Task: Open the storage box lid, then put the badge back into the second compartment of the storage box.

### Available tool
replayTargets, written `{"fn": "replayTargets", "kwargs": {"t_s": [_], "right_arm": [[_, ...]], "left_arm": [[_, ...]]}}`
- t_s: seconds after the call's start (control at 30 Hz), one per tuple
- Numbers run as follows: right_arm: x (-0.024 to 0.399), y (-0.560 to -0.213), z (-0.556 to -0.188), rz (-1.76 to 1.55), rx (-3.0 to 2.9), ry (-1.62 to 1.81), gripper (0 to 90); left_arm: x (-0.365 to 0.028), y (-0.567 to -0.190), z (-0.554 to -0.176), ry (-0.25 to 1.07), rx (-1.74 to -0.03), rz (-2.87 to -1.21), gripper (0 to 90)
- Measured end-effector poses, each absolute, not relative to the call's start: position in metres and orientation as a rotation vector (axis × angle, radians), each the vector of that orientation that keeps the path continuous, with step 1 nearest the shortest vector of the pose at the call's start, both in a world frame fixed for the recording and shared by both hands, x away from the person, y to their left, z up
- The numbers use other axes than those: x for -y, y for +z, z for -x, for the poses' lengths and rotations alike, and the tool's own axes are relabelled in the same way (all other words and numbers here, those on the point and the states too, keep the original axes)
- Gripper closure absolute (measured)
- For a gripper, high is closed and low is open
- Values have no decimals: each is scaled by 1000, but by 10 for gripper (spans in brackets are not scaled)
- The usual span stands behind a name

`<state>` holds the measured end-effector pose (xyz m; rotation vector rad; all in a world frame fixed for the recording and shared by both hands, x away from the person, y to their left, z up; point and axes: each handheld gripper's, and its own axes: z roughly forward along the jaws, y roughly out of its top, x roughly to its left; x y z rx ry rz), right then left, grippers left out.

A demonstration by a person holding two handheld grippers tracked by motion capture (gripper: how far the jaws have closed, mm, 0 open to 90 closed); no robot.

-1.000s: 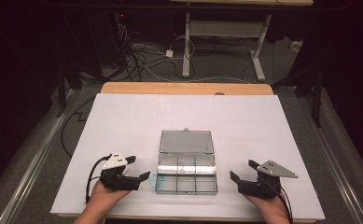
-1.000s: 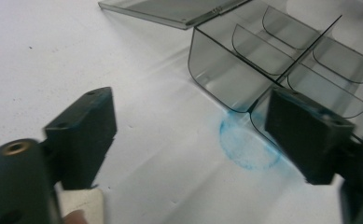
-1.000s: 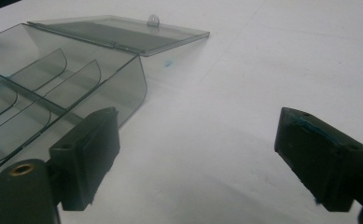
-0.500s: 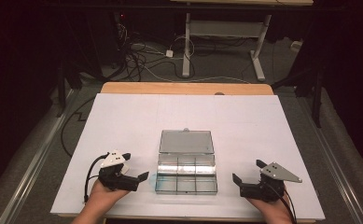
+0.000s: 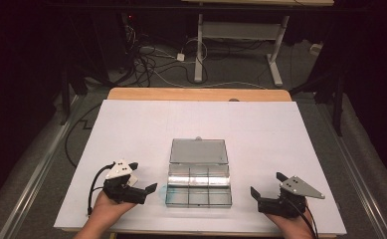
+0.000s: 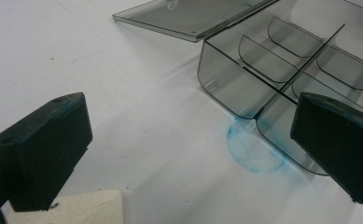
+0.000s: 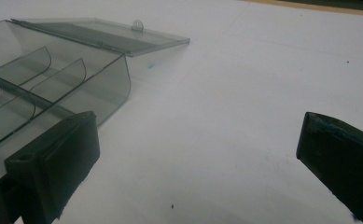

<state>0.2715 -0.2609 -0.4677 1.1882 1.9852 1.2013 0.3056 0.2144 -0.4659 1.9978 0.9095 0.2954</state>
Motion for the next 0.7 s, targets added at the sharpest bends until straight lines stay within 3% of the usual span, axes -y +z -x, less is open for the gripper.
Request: {"fn": "replayTargets", "kwargs": {"t_s": [0.7], "right_arm": [[266,-465,-270,-1185,-1961,1206,1]], "left_arm": [[-262,-460,-304,397,-993,-2020,0]]}}
